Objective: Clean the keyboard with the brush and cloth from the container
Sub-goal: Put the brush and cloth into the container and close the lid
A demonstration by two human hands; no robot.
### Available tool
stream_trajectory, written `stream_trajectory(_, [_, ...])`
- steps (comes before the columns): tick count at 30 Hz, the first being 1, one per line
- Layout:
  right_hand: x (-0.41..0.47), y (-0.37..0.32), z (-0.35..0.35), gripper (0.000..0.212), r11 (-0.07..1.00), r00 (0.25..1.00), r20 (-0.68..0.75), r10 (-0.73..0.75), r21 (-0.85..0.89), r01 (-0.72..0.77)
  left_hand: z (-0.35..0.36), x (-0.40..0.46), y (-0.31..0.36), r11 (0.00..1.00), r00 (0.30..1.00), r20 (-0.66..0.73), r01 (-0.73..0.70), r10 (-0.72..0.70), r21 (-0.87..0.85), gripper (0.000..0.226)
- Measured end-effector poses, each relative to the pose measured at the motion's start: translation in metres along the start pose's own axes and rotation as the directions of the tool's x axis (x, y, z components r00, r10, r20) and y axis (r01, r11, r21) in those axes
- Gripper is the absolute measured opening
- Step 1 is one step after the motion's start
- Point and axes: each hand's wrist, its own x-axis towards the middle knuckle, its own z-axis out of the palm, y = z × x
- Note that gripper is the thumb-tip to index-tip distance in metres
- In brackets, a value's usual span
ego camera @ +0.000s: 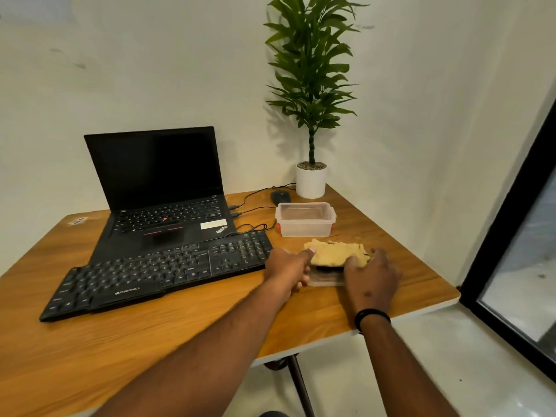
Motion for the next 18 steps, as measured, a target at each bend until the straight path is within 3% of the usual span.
stream_trajectory(7, [-0.003,0.002,-0.008,0.051,0.980,1.000,0.020,0.005,0.201,-0.009,0.005,0.001,-0.001,0.997,0.996,0.082,-0.034,0.028,0.076,0.020])
stream_trajectory(12, [-0.002,0.008,-0.004,0.034,0.964,0.988,-0.048,-0.148,0.215,0.155,0.000,0.001,-0.006,0.994,0.994,0.062,-0.090,0.086,0.061,0.018])
stream_trajectory(18, [0.013,-0.006,0.000,0.017,0.920,0.979,-0.059,-0.195,0.335,0.203,-0.011,0.010,0.012,0.984,0.984,0.050,-0.165,0.169,-0.069,0.014])
